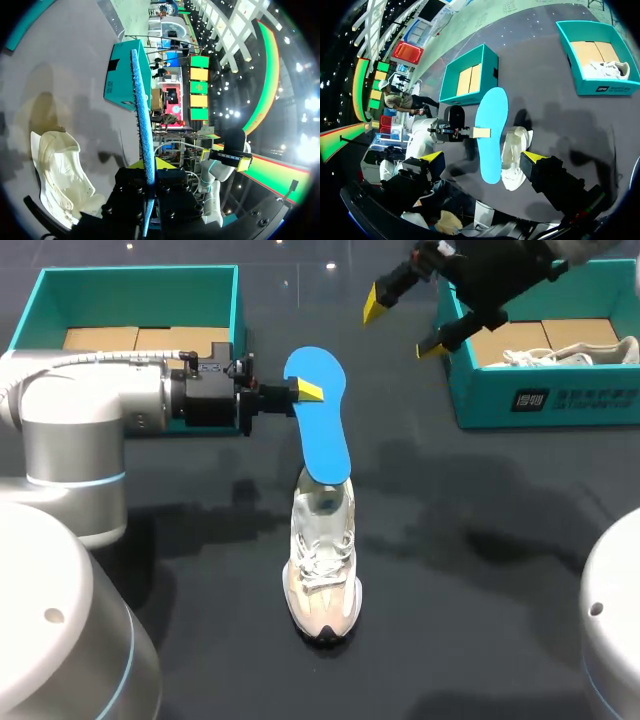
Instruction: Take the shoe out of the shoebox, open the shoe tongue, remove and reinsert the insole, then place the shoe into the shoebox
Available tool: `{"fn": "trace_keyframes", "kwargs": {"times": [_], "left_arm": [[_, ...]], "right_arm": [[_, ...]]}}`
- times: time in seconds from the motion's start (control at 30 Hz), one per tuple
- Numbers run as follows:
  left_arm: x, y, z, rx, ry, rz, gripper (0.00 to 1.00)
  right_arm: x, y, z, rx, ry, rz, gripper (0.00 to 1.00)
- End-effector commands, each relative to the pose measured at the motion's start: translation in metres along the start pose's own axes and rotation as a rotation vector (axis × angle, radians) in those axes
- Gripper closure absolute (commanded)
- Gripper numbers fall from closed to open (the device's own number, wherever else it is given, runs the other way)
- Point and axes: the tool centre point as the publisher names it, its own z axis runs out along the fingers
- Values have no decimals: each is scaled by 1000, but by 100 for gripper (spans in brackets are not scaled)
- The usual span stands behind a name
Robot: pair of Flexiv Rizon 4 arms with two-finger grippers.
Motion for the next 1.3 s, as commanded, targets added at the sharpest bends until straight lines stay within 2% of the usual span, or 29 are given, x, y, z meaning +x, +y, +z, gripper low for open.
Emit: {"fn": "trace_keyframes", "kwargs": {"times": [0.03,0.53,0.8,0.97,1.3], "left_arm": [[0,0,-1,-2,-1,0,100],[0,0,-1,-2,-1,0,100],[0,0,-1,-2,-1,0,100],[0,0,-1,-2,-1,0,100],[0,0,-1,-2,-1,0,100]], "right_arm": [[15,5,7,6,-400,-4,0],[50,2,21,23,-618,-35,0],[60,0,32,25,-750,-19,0],[67,-1,43,35,-768,-33,0],[79,-6,50,32,-811,-46,0]]}}
